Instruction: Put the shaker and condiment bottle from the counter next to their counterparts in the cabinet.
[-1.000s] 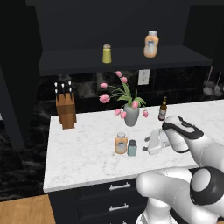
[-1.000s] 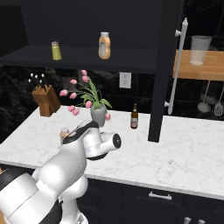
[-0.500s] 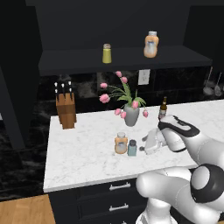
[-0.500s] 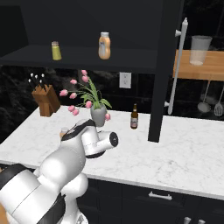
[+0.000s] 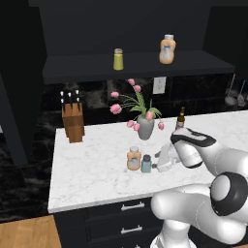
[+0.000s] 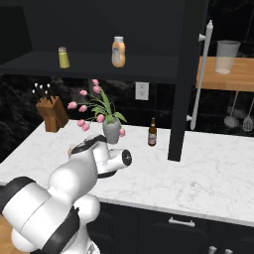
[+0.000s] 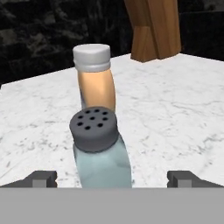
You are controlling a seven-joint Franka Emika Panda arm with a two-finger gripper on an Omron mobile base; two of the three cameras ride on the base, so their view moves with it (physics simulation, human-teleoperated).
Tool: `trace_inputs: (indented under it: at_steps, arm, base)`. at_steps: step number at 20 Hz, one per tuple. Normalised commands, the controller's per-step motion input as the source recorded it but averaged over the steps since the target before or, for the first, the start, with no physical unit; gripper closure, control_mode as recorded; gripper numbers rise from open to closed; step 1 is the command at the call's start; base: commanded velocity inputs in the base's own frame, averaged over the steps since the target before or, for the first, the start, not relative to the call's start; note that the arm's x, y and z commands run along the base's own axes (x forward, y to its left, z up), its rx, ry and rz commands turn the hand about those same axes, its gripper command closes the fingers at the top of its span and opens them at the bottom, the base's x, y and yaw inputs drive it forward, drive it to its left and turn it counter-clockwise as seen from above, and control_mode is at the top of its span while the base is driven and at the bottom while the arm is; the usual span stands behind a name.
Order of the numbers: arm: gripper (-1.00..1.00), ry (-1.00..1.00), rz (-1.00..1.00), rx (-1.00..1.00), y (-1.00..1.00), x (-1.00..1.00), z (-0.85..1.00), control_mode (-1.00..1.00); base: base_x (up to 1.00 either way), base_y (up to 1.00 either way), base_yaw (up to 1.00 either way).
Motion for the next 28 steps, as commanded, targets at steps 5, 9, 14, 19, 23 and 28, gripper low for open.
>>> trace_inputs:
  at_steps: [5, 9, 14, 19, 23, 28]
  arm:
    - [-1.00, 0.00, 0.00, 0.00, 0.18, 0.01, -0.11, -1.00]
    - [-1.00, 0.00, 0.00, -0.01, 0.19, 0.04, -0.15, -1.00]
    - [-1.00, 0.00, 0.00, -0.05, 0.39, 0.03, -0.32, -1.00]
    - [1.00, 0.09, 0.01, -0.06, 0.45, 0.04, -0.35, -1.00]
    - [1.00, -0.04, -0.06, 0.02, -0.07, -0.45, -0.05, -1.00]
    - [1.00, -0.15, -0.23, 0.02, -0.14, -0.90, 0.00, -1.00]
  base:
    - [0.00, 0.00, 0.00]
    - [0.00, 0.00, 0.00]
    - [0.00, 0.00, 0.00]
    - [0.00, 0.00, 0.00]
    - [0.00, 0.00, 0.00]
    - [0.00, 0.00, 0.00]
